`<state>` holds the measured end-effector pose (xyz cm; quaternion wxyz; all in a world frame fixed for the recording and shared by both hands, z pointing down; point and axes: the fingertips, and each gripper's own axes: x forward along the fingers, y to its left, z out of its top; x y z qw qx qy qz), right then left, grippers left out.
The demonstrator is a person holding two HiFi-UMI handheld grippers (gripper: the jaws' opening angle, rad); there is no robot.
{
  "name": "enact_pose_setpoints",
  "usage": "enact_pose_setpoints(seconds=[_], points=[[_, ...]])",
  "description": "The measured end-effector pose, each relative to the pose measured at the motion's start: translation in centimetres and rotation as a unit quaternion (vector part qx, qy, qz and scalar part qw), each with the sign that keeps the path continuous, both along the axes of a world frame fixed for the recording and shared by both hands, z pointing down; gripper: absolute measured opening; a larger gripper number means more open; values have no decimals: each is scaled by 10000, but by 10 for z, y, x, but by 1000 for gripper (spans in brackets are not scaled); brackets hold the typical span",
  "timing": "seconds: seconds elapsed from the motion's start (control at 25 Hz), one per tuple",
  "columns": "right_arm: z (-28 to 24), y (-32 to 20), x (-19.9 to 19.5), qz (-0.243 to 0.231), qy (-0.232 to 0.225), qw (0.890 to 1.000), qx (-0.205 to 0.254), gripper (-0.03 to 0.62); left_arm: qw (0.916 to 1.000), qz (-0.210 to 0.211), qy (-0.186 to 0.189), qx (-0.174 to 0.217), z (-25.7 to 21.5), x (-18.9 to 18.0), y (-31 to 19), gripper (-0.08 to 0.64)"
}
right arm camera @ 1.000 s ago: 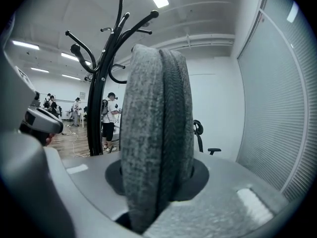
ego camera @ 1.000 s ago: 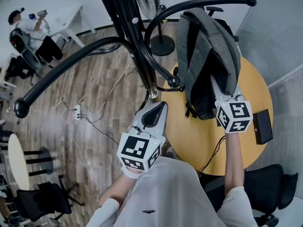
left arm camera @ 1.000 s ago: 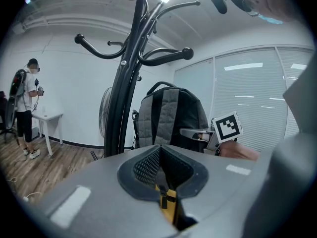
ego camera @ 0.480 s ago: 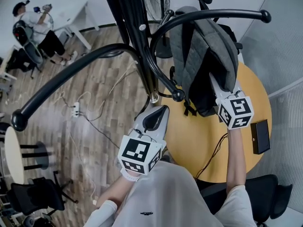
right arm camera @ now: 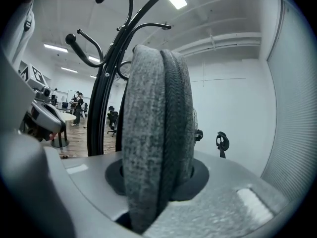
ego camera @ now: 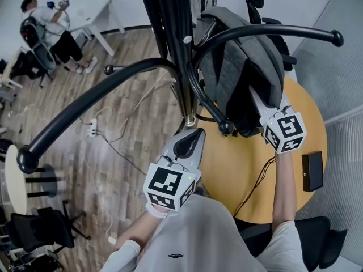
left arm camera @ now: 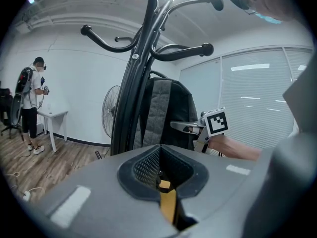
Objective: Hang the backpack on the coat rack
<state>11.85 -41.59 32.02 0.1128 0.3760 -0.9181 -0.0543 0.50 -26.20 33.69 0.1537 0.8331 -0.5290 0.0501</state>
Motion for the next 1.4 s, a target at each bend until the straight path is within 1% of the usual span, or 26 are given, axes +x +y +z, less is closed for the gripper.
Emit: enact_pose_setpoints(seconds=[0.16, 0.36, 0.44, 0.52, 0.64, 0.72, 0.84, 1.0, 1.08, 1.2, 1.4], points=[[10, 3, -12, -191, 58, 9998, -94, 91, 10000, -13, 10, -28, 3, -5, -2, 17], [19, 16, -29, -537, 321, 9980, -56, 91, 10000, 30, 23, -28, 1, -6, -1, 17], [22, 21, -35, -665, 350, 9971, -87, 91, 10000, 33, 30, -27, 0, -7, 0, 18], [28, 27, -39, -851, 321, 9957, -187, 91, 10000, 36, 35, -36, 1, -8, 0, 18], [42, 40, -43, -1265, 319, 9907, -387, 95, 10000, 50, 55, -44, 4, -9, 3, 18], [49, 46, -46, -1417, 311, 9885, -419, 100, 9999, 61, 67, -50, 6, -9, 6, 17], [52, 50, -47, -1320, 257, 9902, -368, 118, 9999, 91, 67, -55, 7, -8, 12, 17], [56, 55, -47, -1142, 178, 9925, -393, 183, 9999, 129, 89, -51, 7, -5, 21, 17], [56, 56, -47, -1032, 93, 9938, -398, 198, 9999, 112, 94, -37, 6, -9, 25, 18], [50, 55, -41, -808, -128, 9958, -415, 200, 9999, 77, 120, -19, 7, -13, 29, 18], [42, 55, -24, -295, -145, 9990, -299, 236, 9998, 99, 184, -5, 9, -14, 35, 17]])
